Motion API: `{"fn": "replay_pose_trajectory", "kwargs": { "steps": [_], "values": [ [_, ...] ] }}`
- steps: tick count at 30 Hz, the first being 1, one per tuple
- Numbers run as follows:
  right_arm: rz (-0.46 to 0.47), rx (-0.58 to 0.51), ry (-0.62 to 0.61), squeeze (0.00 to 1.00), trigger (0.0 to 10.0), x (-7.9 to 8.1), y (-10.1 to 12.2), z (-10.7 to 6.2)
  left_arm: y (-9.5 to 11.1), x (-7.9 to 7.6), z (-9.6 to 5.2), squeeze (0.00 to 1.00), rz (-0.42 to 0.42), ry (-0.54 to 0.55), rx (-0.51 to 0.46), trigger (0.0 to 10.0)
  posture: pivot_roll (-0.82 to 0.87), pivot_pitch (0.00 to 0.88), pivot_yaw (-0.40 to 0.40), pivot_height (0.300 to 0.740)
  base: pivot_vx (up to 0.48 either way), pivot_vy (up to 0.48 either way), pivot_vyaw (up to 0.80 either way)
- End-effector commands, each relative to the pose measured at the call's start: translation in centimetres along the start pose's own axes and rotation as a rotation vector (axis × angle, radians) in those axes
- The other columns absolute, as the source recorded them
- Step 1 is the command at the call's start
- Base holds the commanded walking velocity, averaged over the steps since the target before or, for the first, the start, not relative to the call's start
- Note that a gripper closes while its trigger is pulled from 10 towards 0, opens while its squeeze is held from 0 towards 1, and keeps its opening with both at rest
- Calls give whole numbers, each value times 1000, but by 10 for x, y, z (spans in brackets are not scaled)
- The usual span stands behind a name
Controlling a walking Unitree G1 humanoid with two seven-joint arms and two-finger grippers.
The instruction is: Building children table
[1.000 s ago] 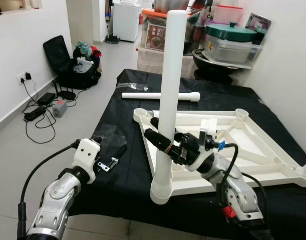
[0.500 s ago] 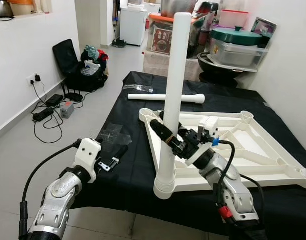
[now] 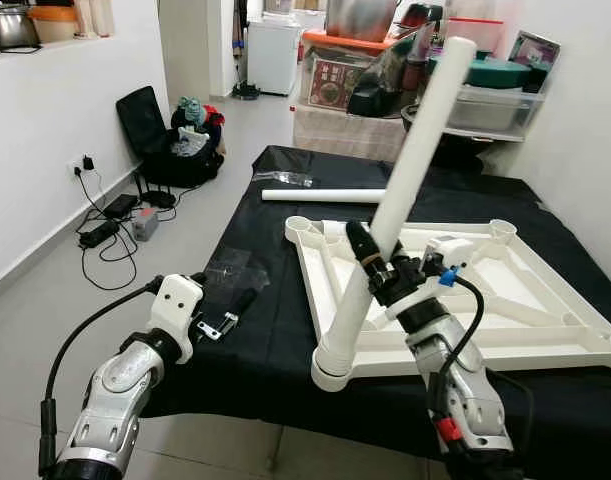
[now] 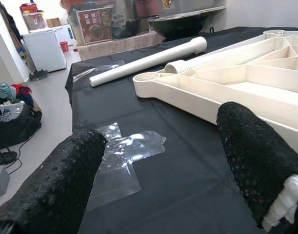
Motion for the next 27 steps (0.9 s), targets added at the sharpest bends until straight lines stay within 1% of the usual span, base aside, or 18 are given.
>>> {"fn": "replay_pose_trajectory", "kwargs": {
  "steps": [1, 4, 6, 7, 8, 10, 12, 13, 14, 15, 16, 19, 20, 21, 22, 23, 26, 27],
  "values": [
    [-76, 167, -207, 0, 0, -45, -36, -28, -3, -1, -1, 0, -6, -7, 2, 10000, 80, 0, -75, 740, 0, 0, 0],
    [-83, 166, -215, 0, 0, -44, -37, -29, -4, -1, -2, 0, -5, -6, 6, 10000, 79, 0, -74, 740, 0, 0, 0],
    [-99, 148, -178, 0, 0, -36, -36, -27, -3, -1, -1, 0, -4, -8, 5, 10000, 77, 0, -72, 740, 0, 0, 0],
    [-99, 148, -178, 0, 0, -36, -36, -27, -3, -1, -1, 0, -4, -8, 5, 10000, 77, 0, -72, 740, 0, 0, 0],
    [-94, 130, -139, 0, 0, -30, -35, -26, -3, -1, 0, 0, -4, -9, 3, 10000, 75, 0, -69, 740, 0, 0, 0],
    [-94, 130, -139, 0, 0, -30, -35, -26, -3, -1, 0, 0, -4, -9, 3, 10000, 75, 0, -69, 740, 0, 0, 0],
    [-109, 100, -1, 0, 0, -15, -28, -27, -2, -2, 2, 0, -3, -13, 0, 10000, 75, 0, -71, 740, 0, 0, 0],
    [-109, 100, -1, 0, 0, -15, -28, -27, -2, -2, 2, 0, -3, -13, 0, 10000, 75, 0, -71, 740, 0, 0, 0],
    [-120, 91, 110, 0, 0, -4, -22, -28, -1, -1, 3, 0, -2, -13, -3, 10000, 83, 0, -75, 740, 0, 0, 0],
    [-133, 96, 155, 0, 0, -1, -21, -29, -1, 0, 2, 0, -2, -11, -3, 10000, 83, 0, -75, 740, 0, 0, 0],
    [-133, 96, 155, 0, 0, -1, -21, -29, -1, 0, 2, 0, -2, -11, -3, 10000, 83, 0, -75, 740, 0, 0, 0],
    [-166, 124, 253, 0, 0, 6, -23, -31, -4, 1, -1, 0, 1, -8, 5, 10000, 84, 0, -76, 740, 0, 0, 0],
    [-166, 124, 253, 0, 0, 6, -23, -31, -4, 1, -1, 0, 1, -8, 5, 10000, 84, 0, -76, 740, 0, 0, 0],
    [-173, 146, 307, 0, 0, 8, -24, -33, -4, 1, -1, 0, 2, -8, 5, 10000, 86, 0, -78, 740, 0, 0, 0],
    [-173, 146, 307, 0, 0, 8, -24, -33, -4, 1, -1, 0, 2, -8, 5, 10000, 86, 0, -78, 740, 0, 0, 0],
    [-185, 169, 356, 0, 0, 9, -25, -33, -3, 2, -1, 0, 2, -7, 4, 10000, 87, 0, -84, 740, 0, 0, 0],
    [-192, 183, 385, 0, 0, 9, -25, -34, -3, 3, -1, 0, 2, -6, 2, 10000, 87, 0, -84, 740, 0, 0, 0],
    [-179, 196, 398, 0, 0, 1, -22, -30, -2, 2, 0, 0, 1, -4, 0, 10000, 95, 0, -92, 740, 0, 0, 0]
  ]
}}
Point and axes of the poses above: a point about 5 cm out from each wrist's last joint towards the gripper, its own z axis pointing out of the wrist towards the gripper, its own y axis along the axis of the wrist's last joint, x = y × z, the point moved 5 cm from there along z, pointing out of the wrist towards the gripper, and after that the axes turned 1 degree about -z, right-handed, at the moved point
